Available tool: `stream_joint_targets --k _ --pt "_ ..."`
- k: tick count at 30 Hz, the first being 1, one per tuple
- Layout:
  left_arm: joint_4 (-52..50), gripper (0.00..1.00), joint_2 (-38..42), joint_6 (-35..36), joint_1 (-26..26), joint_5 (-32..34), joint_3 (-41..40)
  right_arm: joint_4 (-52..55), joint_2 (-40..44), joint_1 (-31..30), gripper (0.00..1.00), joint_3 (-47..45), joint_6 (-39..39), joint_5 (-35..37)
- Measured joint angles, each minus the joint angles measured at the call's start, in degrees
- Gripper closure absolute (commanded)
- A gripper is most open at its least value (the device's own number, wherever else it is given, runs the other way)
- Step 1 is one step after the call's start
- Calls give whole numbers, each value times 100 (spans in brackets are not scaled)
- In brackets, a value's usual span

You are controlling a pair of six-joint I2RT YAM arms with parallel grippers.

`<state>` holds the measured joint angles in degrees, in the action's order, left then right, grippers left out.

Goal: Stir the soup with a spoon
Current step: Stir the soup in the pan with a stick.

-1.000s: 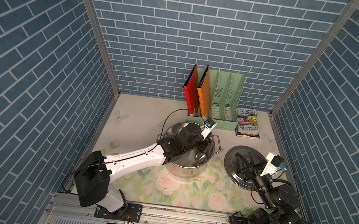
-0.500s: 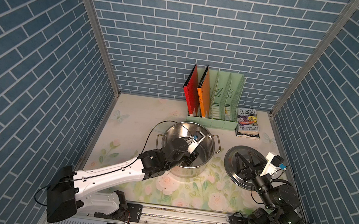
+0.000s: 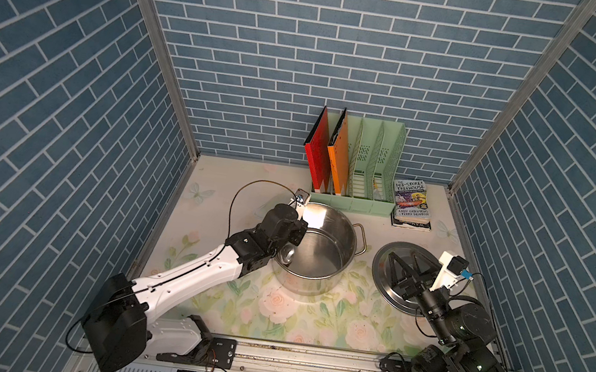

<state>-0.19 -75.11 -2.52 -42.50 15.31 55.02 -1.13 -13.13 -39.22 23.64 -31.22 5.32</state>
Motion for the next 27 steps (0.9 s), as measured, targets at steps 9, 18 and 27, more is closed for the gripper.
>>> stream_joint_targets --k 9,18,27 --pt "579 100 -1217 66 -87 -737 1134 70 223 0 5 15 0 17" --pt "745 100 -1069 166 -1021 -1095 968 118 275 0 5 20 0 48" --pt "570 100 -131 155 -1539 -909 192 114 247 0 5 20 -2 46"
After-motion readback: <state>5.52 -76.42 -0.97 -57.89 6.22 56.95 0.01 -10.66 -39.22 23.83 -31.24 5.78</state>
